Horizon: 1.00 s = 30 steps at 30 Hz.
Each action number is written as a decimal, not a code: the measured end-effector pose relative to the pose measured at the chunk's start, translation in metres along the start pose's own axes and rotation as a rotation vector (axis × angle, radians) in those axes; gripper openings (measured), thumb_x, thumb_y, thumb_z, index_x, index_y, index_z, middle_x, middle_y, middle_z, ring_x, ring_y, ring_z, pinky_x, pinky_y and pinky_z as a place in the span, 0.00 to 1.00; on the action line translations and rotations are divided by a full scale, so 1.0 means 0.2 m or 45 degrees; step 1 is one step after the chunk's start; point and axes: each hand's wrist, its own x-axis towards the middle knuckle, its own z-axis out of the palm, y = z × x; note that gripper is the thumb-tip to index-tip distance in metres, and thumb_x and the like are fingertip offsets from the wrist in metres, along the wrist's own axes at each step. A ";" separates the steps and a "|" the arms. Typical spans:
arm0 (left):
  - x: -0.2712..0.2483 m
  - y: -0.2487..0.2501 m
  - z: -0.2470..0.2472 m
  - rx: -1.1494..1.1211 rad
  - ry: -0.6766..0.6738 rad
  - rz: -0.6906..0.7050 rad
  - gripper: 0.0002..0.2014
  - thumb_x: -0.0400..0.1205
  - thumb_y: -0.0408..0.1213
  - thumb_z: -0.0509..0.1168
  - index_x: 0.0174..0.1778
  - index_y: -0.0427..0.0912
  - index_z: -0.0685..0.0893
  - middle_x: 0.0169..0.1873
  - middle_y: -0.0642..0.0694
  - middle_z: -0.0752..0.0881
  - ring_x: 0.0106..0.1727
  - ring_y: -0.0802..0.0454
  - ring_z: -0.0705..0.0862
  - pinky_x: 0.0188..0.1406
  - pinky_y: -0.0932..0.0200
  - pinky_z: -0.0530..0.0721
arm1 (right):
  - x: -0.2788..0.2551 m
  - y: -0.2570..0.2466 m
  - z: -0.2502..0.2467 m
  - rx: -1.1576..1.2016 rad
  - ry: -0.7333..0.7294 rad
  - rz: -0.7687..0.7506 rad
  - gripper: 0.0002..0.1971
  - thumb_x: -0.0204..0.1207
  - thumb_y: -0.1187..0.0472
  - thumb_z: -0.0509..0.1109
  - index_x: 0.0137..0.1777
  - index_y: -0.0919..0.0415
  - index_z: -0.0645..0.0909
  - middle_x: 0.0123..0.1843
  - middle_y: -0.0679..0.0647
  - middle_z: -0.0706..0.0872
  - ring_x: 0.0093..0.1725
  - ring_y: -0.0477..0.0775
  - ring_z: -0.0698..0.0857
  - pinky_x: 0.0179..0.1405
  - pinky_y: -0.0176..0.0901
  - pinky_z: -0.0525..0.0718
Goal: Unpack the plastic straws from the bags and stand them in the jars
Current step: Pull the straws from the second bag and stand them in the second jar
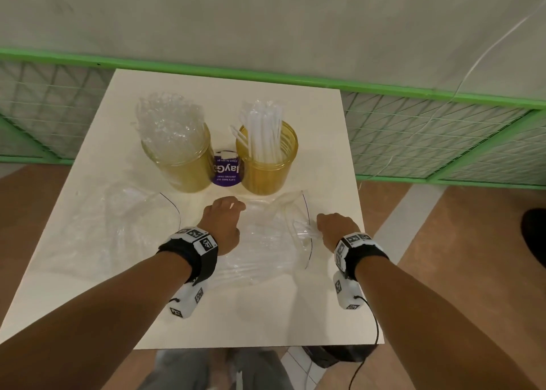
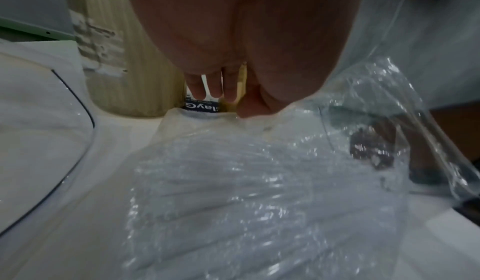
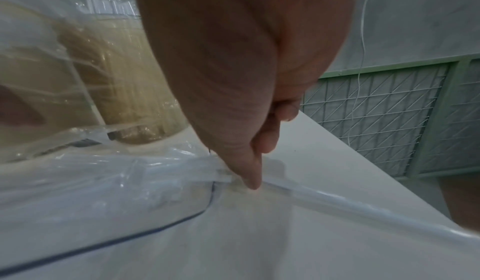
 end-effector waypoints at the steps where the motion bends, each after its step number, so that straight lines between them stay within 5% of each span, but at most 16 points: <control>1: 0.00 0.00 0.02 0.047 -0.048 -0.010 0.31 0.81 0.35 0.63 0.82 0.50 0.64 0.84 0.46 0.57 0.85 0.44 0.55 0.82 0.45 0.57 | -0.01 -0.01 -0.02 0.017 -0.014 -0.008 0.15 0.83 0.67 0.61 0.69 0.59 0.75 0.64 0.58 0.84 0.62 0.62 0.85 0.60 0.50 0.79; 4: -0.02 0.02 0.06 0.064 -0.123 -0.088 0.30 0.84 0.40 0.61 0.84 0.54 0.61 0.86 0.48 0.54 0.86 0.43 0.53 0.82 0.39 0.59 | -0.01 -0.02 -0.06 0.080 -0.023 -0.052 0.15 0.81 0.65 0.63 0.66 0.57 0.77 0.63 0.57 0.83 0.63 0.63 0.84 0.63 0.51 0.80; 7: -0.01 0.03 0.08 -0.079 -0.182 -0.092 0.28 0.87 0.40 0.57 0.85 0.52 0.60 0.87 0.48 0.52 0.86 0.43 0.56 0.79 0.36 0.65 | 0.01 -0.08 -0.09 0.327 0.018 -0.182 0.11 0.79 0.66 0.65 0.59 0.56 0.78 0.58 0.54 0.83 0.57 0.59 0.83 0.55 0.48 0.81; 10: 0.00 0.00 0.08 -0.167 -0.206 -0.032 0.28 0.88 0.39 0.54 0.86 0.48 0.58 0.87 0.45 0.52 0.86 0.42 0.56 0.81 0.37 0.64 | 0.05 -0.17 -0.06 0.415 0.074 -0.327 0.11 0.83 0.62 0.66 0.64 0.58 0.79 0.59 0.55 0.83 0.56 0.58 0.84 0.52 0.45 0.78; 14: 0.00 -0.03 0.08 -0.224 -0.178 0.015 0.28 0.89 0.40 0.52 0.86 0.45 0.57 0.87 0.44 0.53 0.87 0.44 0.53 0.84 0.40 0.59 | 0.10 -0.24 0.01 0.552 0.002 -0.191 0.29 0.80 0.54 0.71 0.78 0.63 0.70 0.71 0.63 0.79 0.65 0.63 0.84 0.66 0.55 0.83; 17: -0.02 -0.04 0.08 -0.183 -0.190 0.037 0.31 0.88 0.47 0.56 0.87 0.47 0.56 0.87 0.47 0.52 0.87 0.47 0.50 0.85 0.42 0.56 | 0.18 -0.25 0.09 0.549 -0.071 -0.136 0.46 0.71 0.32 0.61 0.86 0.54 0.58 0.78 0.59 0.74 0.73 0.63 0.81 0.69 0.61 0.82; 21: -0.01 -0.05 0.10 -0.086 -0.217 0.078 0.42 0.82 0.59 0.64 0.87 0.48 0.53 0.88 0.49 0.49 0.88 0.48 0.49 0.85 0.44 0.58 | 0.21 -0.27 0.09 0.544 -0.088 -0.132 0.38 0.73 0.42 0.77 0.81 0.53 0.69 0.75 0.54 0.78 0.69 0.61 0.83 0.69 0.56 0.83; 24: -0.02 -0.05 0.12 -0.065 -0.234 0.107 0.46 0.79 0.54 0.70 0.88 0.48 0.50 0.88 0.49 0.47 0.88 0.48 0.48 0.85 0.45 0.59 | 0.28 -0.25 0.16 0.598 -0.134 0.015 0.43 0.68 0.40 0.80 0.80 0.58 0.71 0.76 0.58 0.79 0.72 0.64 0.81 0.71 0.57 0.81; 30: -0.03 -0.05 0.14 -0.061 -0.196 0.130 0.47 0.80 0.43 0.71 0.88 0.45 0.46 0.88 0.47 0.43 0.88 0.47 0.46 0.85 0.48 0.57 | 0.23 -0.28 0.11 0.595 -0.120 0.050 0.26 0.82 0.61 0.72 0.79 0.65 0.74 0.76 0.65 0.79 0.75 0.66 0.78 0.72 0.52 0.76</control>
